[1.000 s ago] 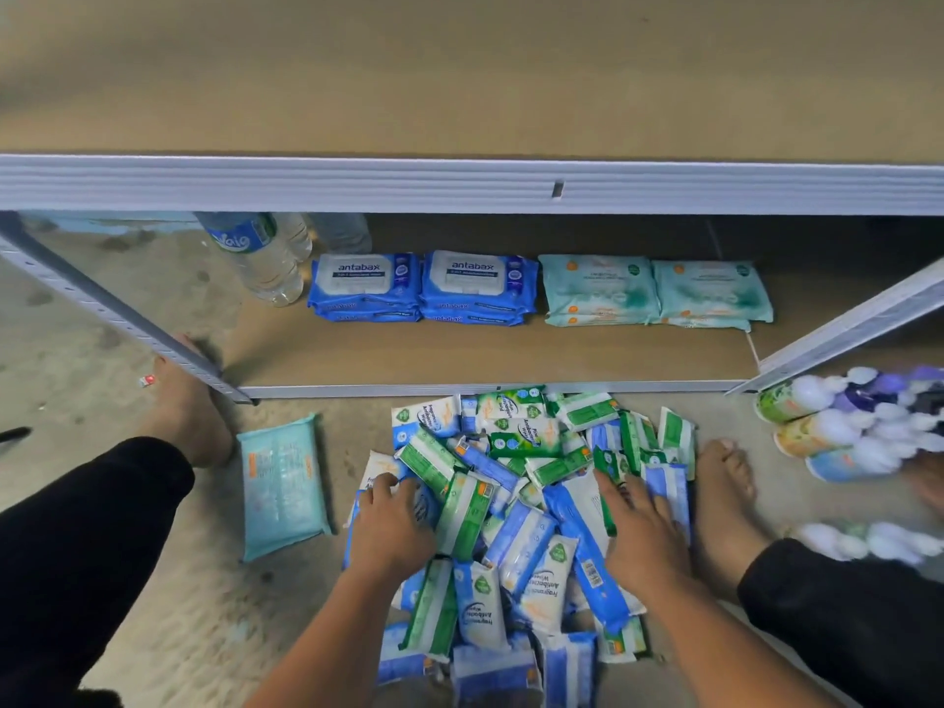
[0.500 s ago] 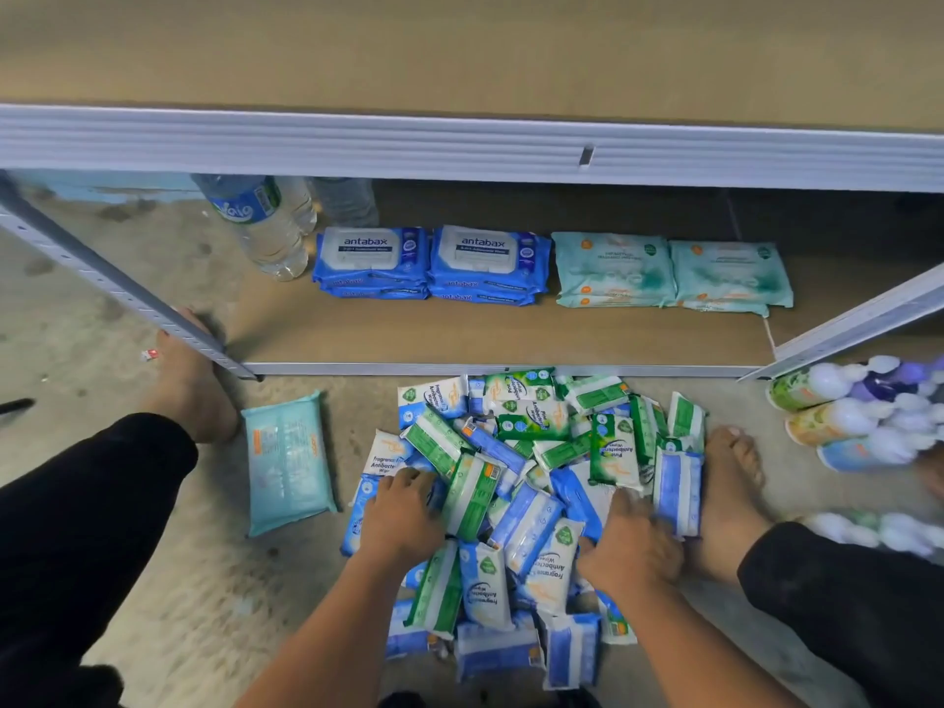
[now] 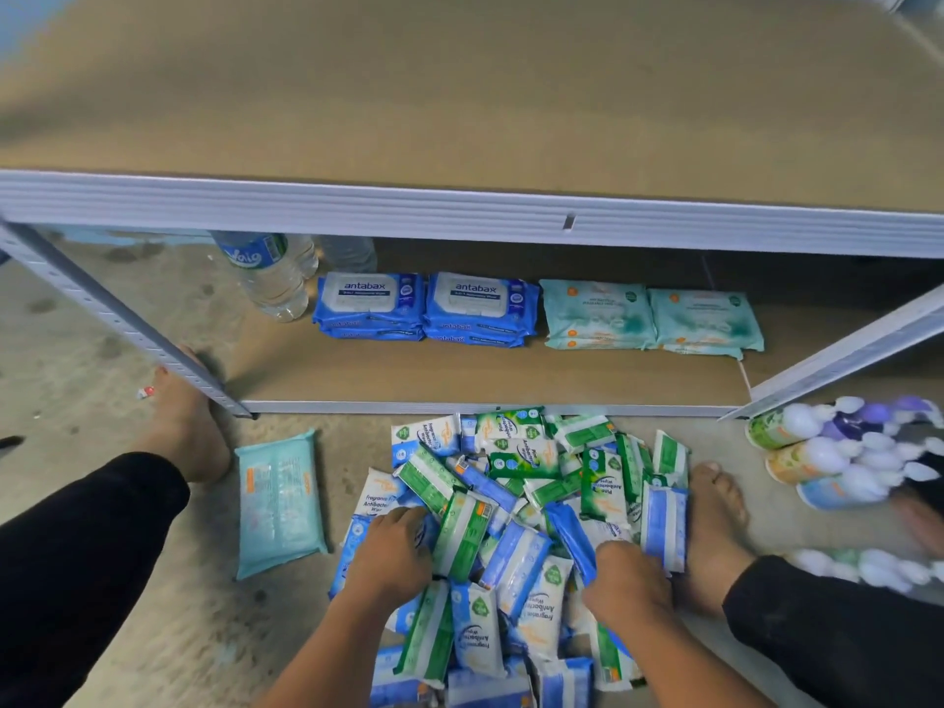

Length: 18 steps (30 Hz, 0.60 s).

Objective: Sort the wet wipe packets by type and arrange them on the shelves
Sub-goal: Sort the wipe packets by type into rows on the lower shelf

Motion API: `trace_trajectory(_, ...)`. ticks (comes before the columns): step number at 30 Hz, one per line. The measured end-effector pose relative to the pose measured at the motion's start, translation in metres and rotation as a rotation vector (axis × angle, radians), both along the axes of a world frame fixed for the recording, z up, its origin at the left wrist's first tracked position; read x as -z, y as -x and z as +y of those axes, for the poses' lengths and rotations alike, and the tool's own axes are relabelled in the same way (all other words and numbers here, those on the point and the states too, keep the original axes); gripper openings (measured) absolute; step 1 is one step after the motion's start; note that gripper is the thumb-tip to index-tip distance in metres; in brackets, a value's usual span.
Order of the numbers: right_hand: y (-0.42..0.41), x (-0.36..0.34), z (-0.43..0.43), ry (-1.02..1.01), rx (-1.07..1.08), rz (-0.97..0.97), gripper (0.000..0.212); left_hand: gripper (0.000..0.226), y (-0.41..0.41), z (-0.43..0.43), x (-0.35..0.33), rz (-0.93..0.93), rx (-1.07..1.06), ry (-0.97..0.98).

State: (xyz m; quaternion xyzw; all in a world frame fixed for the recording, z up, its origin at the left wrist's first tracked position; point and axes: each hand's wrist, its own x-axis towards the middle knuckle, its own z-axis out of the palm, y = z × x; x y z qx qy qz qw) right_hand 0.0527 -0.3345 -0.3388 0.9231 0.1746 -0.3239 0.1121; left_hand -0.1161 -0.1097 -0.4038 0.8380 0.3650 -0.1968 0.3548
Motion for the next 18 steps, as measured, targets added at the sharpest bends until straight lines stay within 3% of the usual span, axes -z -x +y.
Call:
trace_trajectory(4,-0.027,-0.013,-0.001,-0.033,-0.020,0.122,0.006,0.062,0.005,0.004,-0.004,-0.022,-0.071,0.028)
trace_trajectory(8,-0.052,-0.033,0.007,-0.310,0.100,0.214,0.031,0.067,0.015,0.011,-0.014,-0.044,-0.122,0.036)
trace_trajectory(14,-0.042,-0.046,0.040,-0.686,0.320,0.278,0.027,0.067,0.025,0.021,-0.020,-0.056,-0.250,0.057)
trace_trajectory(18,-0.030,-0.014,0.054,-0.723,0.571,0.367,0.028,0.064,0.030,0.041,-0.015,-0.033,-0.371,0.005)
